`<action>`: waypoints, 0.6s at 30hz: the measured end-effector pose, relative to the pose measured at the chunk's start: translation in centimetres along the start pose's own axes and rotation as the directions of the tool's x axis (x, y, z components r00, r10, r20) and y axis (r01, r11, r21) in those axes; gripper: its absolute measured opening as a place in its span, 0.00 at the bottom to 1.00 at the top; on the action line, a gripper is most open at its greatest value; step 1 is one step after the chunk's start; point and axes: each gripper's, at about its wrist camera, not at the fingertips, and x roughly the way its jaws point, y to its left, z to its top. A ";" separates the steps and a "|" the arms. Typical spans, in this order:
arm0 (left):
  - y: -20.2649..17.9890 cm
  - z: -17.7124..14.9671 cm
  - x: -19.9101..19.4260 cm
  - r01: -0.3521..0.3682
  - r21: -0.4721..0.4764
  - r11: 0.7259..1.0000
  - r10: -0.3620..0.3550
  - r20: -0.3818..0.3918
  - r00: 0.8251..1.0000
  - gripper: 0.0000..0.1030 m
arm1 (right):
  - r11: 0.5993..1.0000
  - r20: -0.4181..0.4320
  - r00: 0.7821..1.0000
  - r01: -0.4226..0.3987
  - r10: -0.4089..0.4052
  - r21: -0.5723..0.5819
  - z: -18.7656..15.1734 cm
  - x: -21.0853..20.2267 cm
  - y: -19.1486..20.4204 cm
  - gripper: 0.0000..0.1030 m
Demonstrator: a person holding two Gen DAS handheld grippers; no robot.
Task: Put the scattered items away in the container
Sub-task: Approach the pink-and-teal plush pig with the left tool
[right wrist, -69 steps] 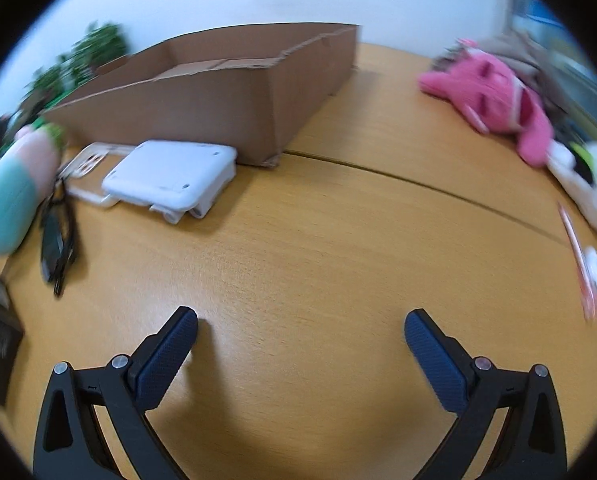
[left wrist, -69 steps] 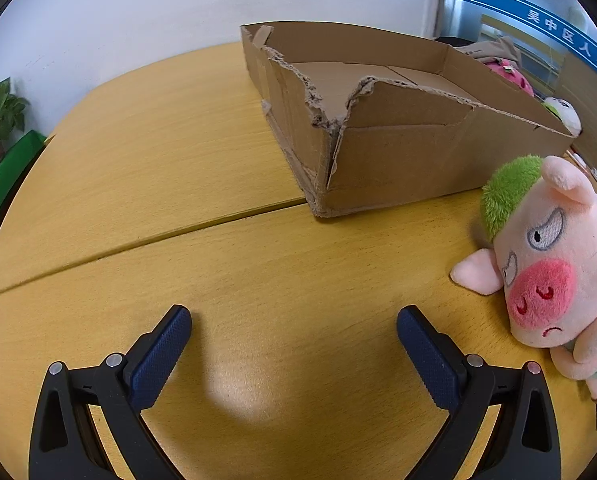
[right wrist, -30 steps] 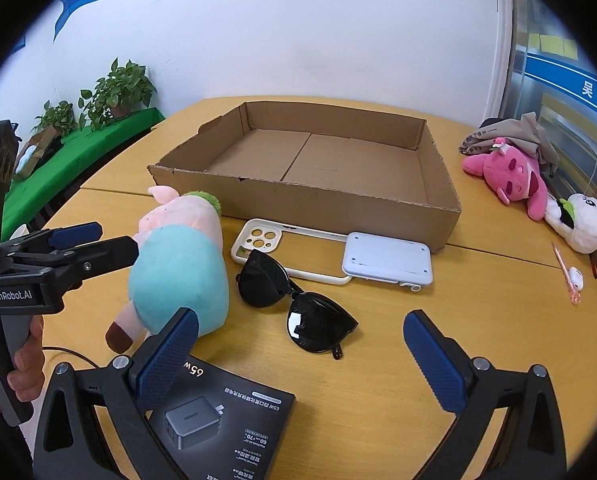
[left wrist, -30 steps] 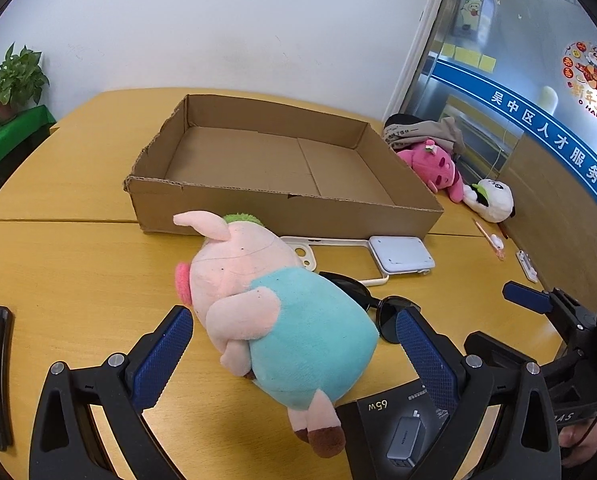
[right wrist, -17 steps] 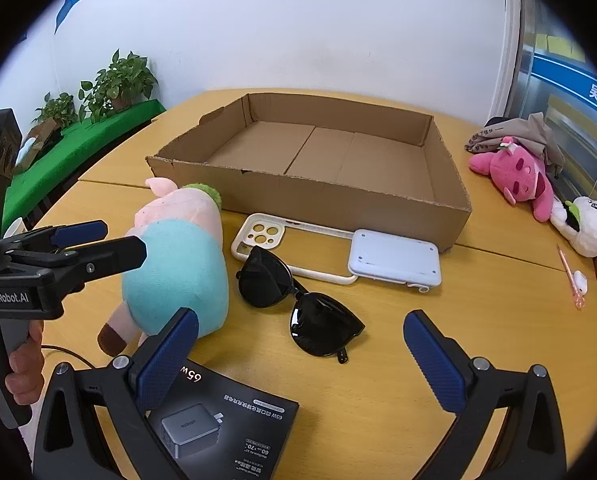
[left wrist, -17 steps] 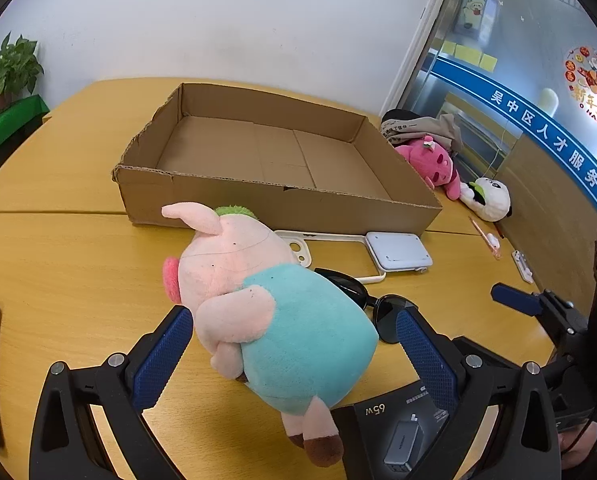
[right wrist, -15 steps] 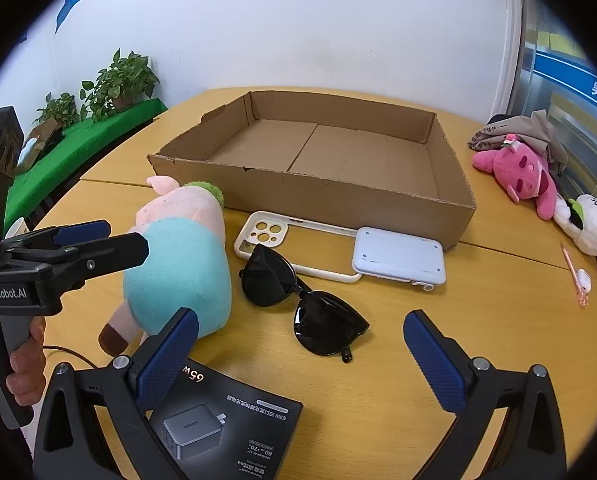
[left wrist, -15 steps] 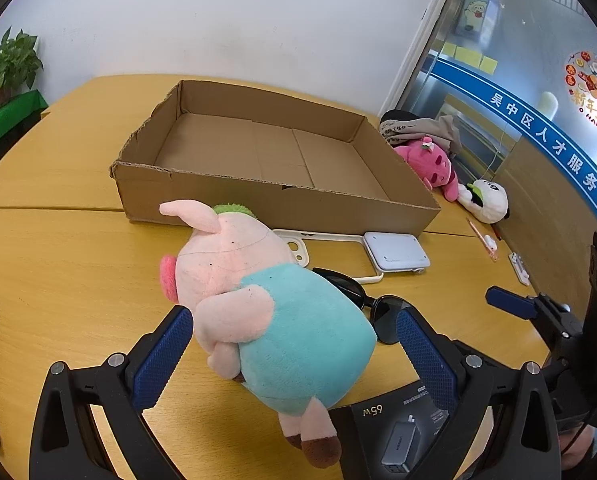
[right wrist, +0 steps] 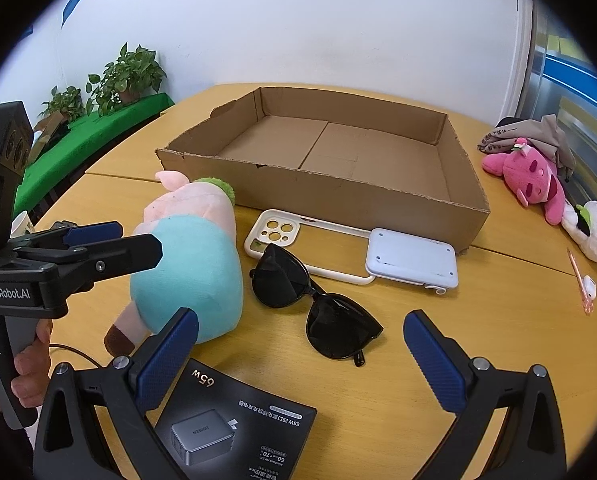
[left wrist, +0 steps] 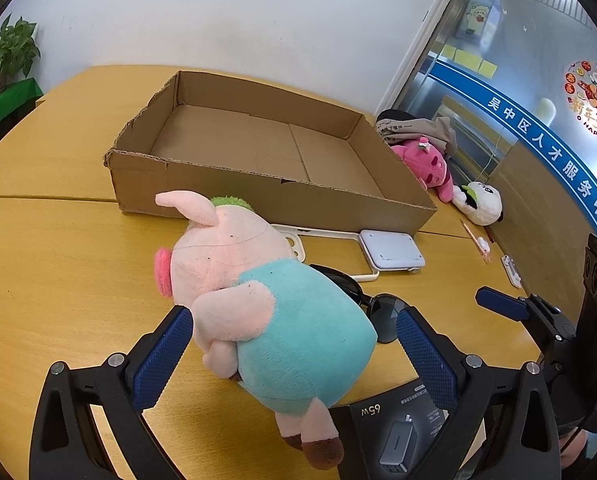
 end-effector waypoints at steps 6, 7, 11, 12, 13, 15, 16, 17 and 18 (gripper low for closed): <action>0.5 0.1 0.0 0.008 -0.012 1.000 -0.008 -0.001 1.000 1.00 | 1.000 -0.008 1.000 -0.014 0.014 -0.004 0.1 0.3 0.5 0.99; 0.6 0.1 0.0 0.006 -0.013 1.000 -0.006 -0.003 1.000 1.00 | 1.000 -0.004 1.000 -0.018 0.018 -0.003 0.1 0.3 0.5 0.99; 1.5 0.3 0.1 0.021 -0.040 0.999 -0.021 0.000 1.000 1.00 | 0.999 -0.011 0.999 -0.043 0.043 -0.008 0.4 0.5 1.0 0.99; 1.8 0.4 0.2 0.028 -0.052 0.998 -0.028 -0.005 1.000 1.00 | 0.999 -0.011 0.999 -0.051 0.051 -0.011 0.4 0.6 1.1 0.99; 2.2 0.5 0.4 0.030 -0.062 0.998 -0.031 -0.011 0.999 1.00 | 0.998 -0.012 0.998 -0.059 0.059 -0.015 0.5 0.6 1.3 0.99; 2.7 0.6 0.7 0.032 -0.070 0.997 -0.033 -0.016 0.999 1.00 | 0.996 -0.024 0.996 -0.085 0.084 -0.024 0.7 1.1 1.9 0.99; 3.0 0.7 0.9 0.033 -0.078 0.996 -0.034 -0.018 0.999 1.00 | 0.995 -0.031 0.995 -0.100 0.099 -0.028 0.7 1.3 2.2 0.99; 3.4 0.7 1.2 0.035 -0.089 0.995 -0.038 -0.022 0.999 1.00 | 0.992 -0.038 0.992 -0.122 0.120 -0.030 0.8 1.6 2.5 0.99; 3.8 0.8 1.5 0.042 -0.102 0.994 -0.045 -0.029 0.999 1.00 | 0.987 -0.049 0.986 -0.161 0.159 -0.030 1.0 1.9 2.9 0.99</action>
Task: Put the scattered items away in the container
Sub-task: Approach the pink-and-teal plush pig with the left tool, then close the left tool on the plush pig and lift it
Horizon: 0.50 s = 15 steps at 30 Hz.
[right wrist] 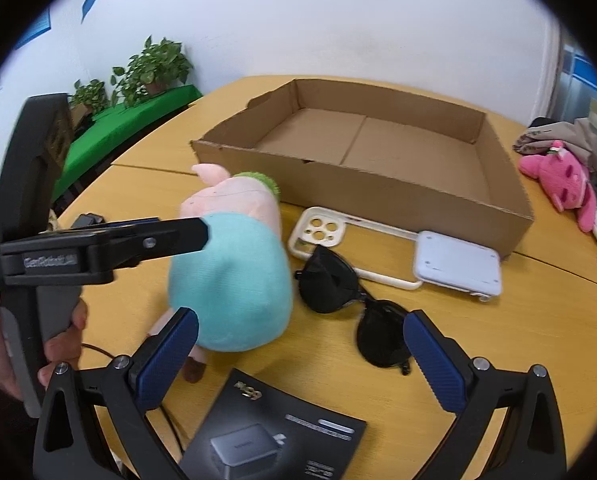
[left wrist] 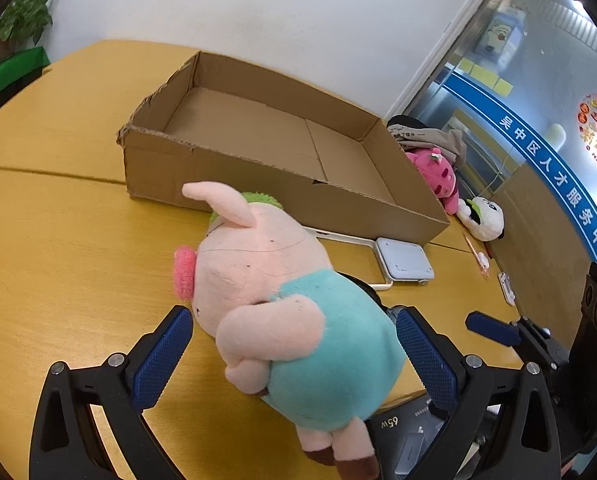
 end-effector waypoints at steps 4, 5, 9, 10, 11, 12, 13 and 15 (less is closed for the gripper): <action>1.5 0.2 1.7 0.008 -0.042 0.999 -0.010 -0.039 0.999 1.00 | 0.996 -0.045 0.995 -0.092 0.092 -0.010 0.5 1.9 1.0 0.99; 1.8 0.3 2.0 0.032 -0.058 0.998 -0.035 -0.046 0.998 1.00 | 0.996 -0.052 0.995 -0.088 0.086 -0.024 0.6 2.5 1.4 0.99; 2.1 0.6 3.7 0.103 -0.076 0.992 -0.109 -0.079 0.991 1.00 | 0.996 -0.115 0.991 -0.071 0.064 -0.057 1.0 5.4 2.0 0.99; 2.0 0.7 4.0 0.107 -0.073 0.992 -0.113 -0.084 0.990 0.99 | 0.995 -0.135 0.988 -0.085 0.077 -0.054 1.0 6.1 2.1 0.98; 1.8 0.7 4.3 0.111 -0.061 0.992 -0.117 -0.094 0.989 0.99 | 0.994 -0.157 0.984 -0.096 0.085 -0.060 1.0 6.9 2.4 0.97; 1.5 0.8 4.5 0.120 -0.043 0.992 -0.124 -0.101 0.987 0.97 | 0.993 -0.173 0.981 -0.099 0.086 -0.071 0.9 7.5 2.7 0.95; 1.3 0.9 4.5 0.121 -0.034 0.992 -0.124 -0.103 0.987 0.96 | 0.992 -0.187 0.980 -0.087 0.069 -0.089 0.7 8.0 3.0 0.95; 0.9 0.8 4.5 0.116 -0.019 0.993 -0.117 -0.110 0.987 0.93 | 0.991 -0.215 0.976 -0.057 0.029 -0.123 0.3 8.9 3.7 0.92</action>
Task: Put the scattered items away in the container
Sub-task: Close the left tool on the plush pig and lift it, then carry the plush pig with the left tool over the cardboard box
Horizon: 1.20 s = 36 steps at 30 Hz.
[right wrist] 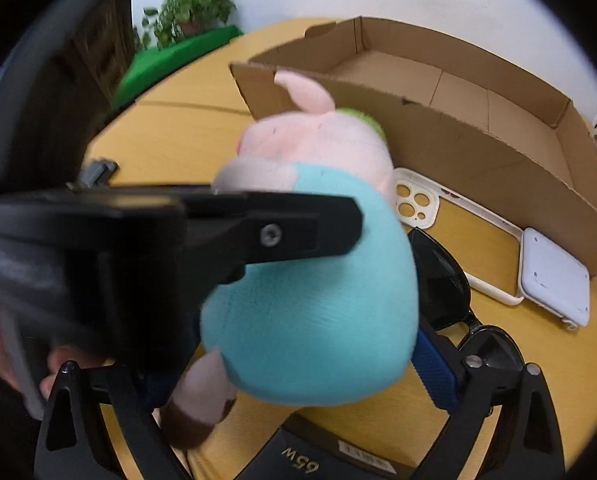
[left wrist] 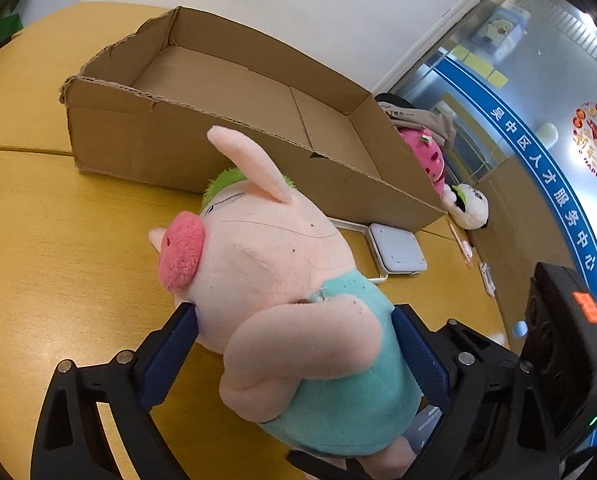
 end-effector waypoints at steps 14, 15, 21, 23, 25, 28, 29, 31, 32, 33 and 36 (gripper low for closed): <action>-2.1 1.4 -4.0 -0.013 0.064 0.998 0.010 0.045 0.999 0.77 | 0.990 0.107 0.988 -0.121 0.112 0.076 1.2 -3.4 0.5 0.74; -2.3 1.8 -4.6 -0.015 0.069 0.998 0.011 0.057 0.998 0.77 | 0.989 0.127 0.985 -0.128 0.118 0.074 1.6 -4.1 0.7 0.74; -4.4 7.0 -9.1 -0.042 0.142 0.989 0.022 0.145 0.989 0.77 | 0.992 0.262 0.959 -0.120 0.109 0.027 6.5 -8.5 1.0 0.74; -5.3 9.5 -10.2 -0.053 0.173 0.984 0.023 0.168 0.986 0.77 | 0.993 0.298 0.949 -0.115 0.102 0.026 8.3 -9.7 0.2 0.74; -6.3 11.7 -11.3 -0.068 0.210 0.975 0.029 0.187 0.982 0.77 | 0.993 0.341 0.935 -0.117 0.100 0.030 9.9 -11.1 -0.1 0.74; -8.0 15.3 -12.9 -0.076 0.278 0.958 0.014 0.220 0.976 0.77 | 0.997 0.406 0.912 -0.076 0.060 0.025 12.9 -13.7 -0.7 0.74; -8.4 16.5 -13.2 -0.071 0.295 0.953 0.002 0.227 0.974 0.77 | 0.998 0.422 0.905 -0.064 0.047 0.027 13.8 -14.4 -1.0 0.74; -9.3 19.1 -13.8 -0.061 0.327 0.943 -0.021 0.241 0.970 0.77 | 0.998 0.443 0.896 -0.051 0.030 0.035 15.3 -15.5 -1.6 0.74; -9.6 20.2 -14.0 -0.061 0.341 0.938 -0.026 0.245 0.969 0.77 | 0.998 0.454 0.891 -0.052 0.025 0.046 16.3 -16.0 -2.0 0.74; -10.0 21.5 -14.0 -0.064 0.355 0.933 -0.027 0.245 0.969 0.77 | 0.997 0.462 0.886 -0.051 0.019 0.057 17.4 -16.4 -2.5 0.74; -10.9 25.3 -13.7 -0.075 0.391 0.917 -0.021 0.234 0.972 0.77 | 0.993 0.482 0.876 -0.071 0.015 0.098 20.1 -16.9 -4.1 0.74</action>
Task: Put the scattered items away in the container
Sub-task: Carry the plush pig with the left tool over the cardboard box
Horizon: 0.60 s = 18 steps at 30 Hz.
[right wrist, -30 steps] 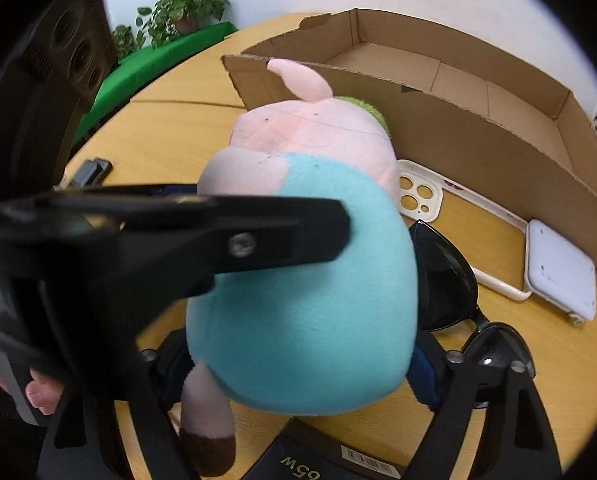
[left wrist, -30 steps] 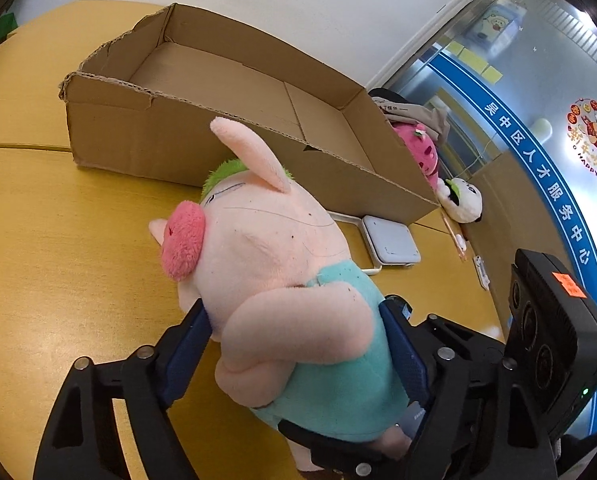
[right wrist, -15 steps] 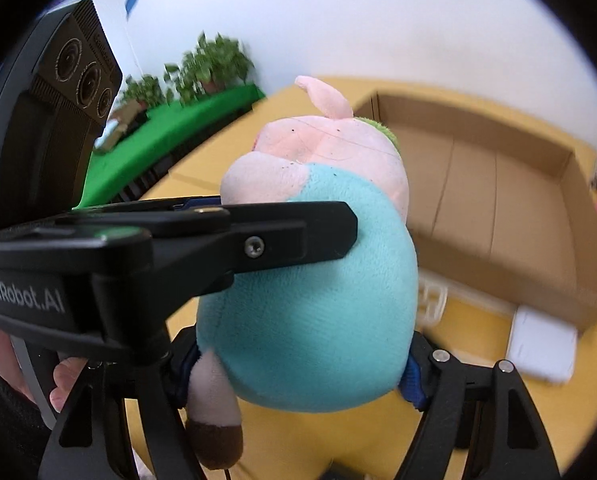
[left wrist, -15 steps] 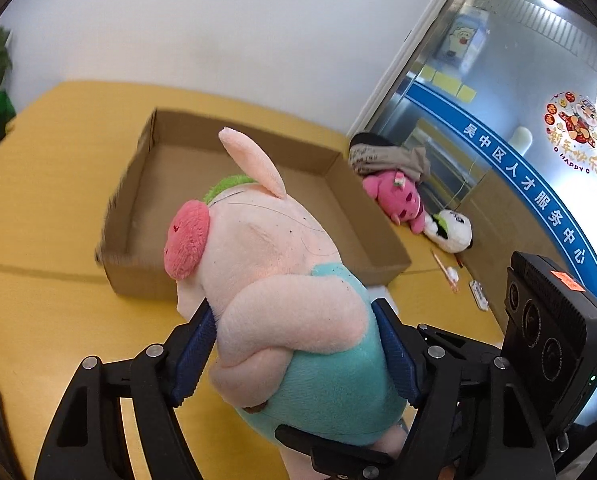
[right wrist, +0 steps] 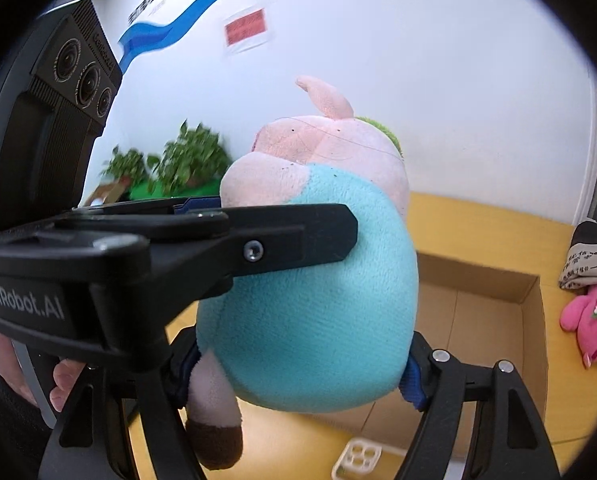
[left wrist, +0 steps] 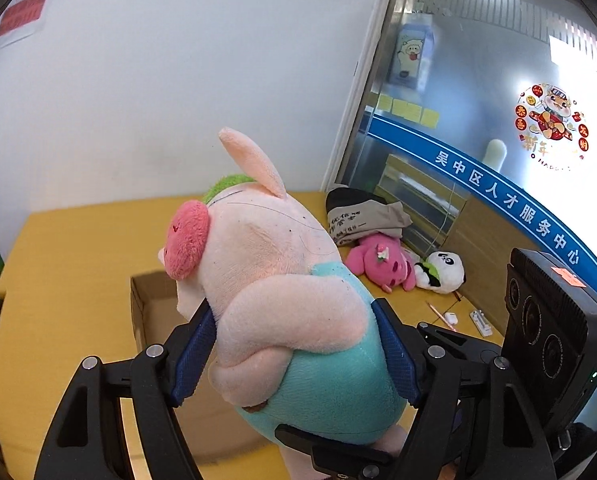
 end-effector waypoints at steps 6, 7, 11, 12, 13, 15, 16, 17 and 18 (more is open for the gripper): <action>2.4 4.7 3.4 -0.039 0.070 0.997 0.042 -0.048 0.998 0.77 | 0.992 0.008 0.999 -0.036 0.036 0.120 3.6 4.0 -2.7 0.74; 3.2 5.2 4.2 -0.045 0.074 0.996 0.050 -0.061 0.997 0.77 | 0.990 0.004 0.999 -0.045 0.045 0.137 4.0 4.8 -3.1 0.74; 6.6 6.2 7.6 -0.048 0.060 0.997 0.055 -0.116 0.992 0.77 | 0.975 -0.025 0.997 -0.064 0.071 0.211 4.8 8.8 -4.7 0.74; 7.4 6.4 8.5 -0.049 0.057 0.997 0.056 -0.128 0.990 0.77 | 0.972 -0.034 0.997 -0.065 0.074 0.227 4.9 10.0 -5.1 0.74; 8.3 6.3 9.5 -0.049 0.052 0.997 0.056 -0.142 0.988 0.77 | 0.967 -0.045 0.996 -0.066 0.079 0.244 4.9 11.3 -5.6 0.74; 9.7 6.1 11.3 -0.050 0.043 0.998 0.056 -0.167 0.984 0.77 | 0.961 -0.065 0.994 -0.065 0.086 0.268 4.2 12.0 -6.7 0.73; 10.6 5.8 12.4 -0.047 0.038 0.998 0.053 -0.184 0.981 0.77 | 0.959 -0.076 0.993 -0.062 0.086 0.275 4.0 12.8 -7.0 0.73; 11.3 5.5 13.4 -0.044 0.032 0.999 0.050 -0.199 0.979 0.77 | 0.957 -0.090 0.992 -0.059 0.088 0.284 3.1 12.6 -7.2 0.73; 12.3 4.9 14.7 -0.041 0.021 0.999 0.044 -0.220 0.974 0.77 | 0.954 -0.107 0.990 -0.056 0.091 0.295 2.5 13.8 -7.7 0.73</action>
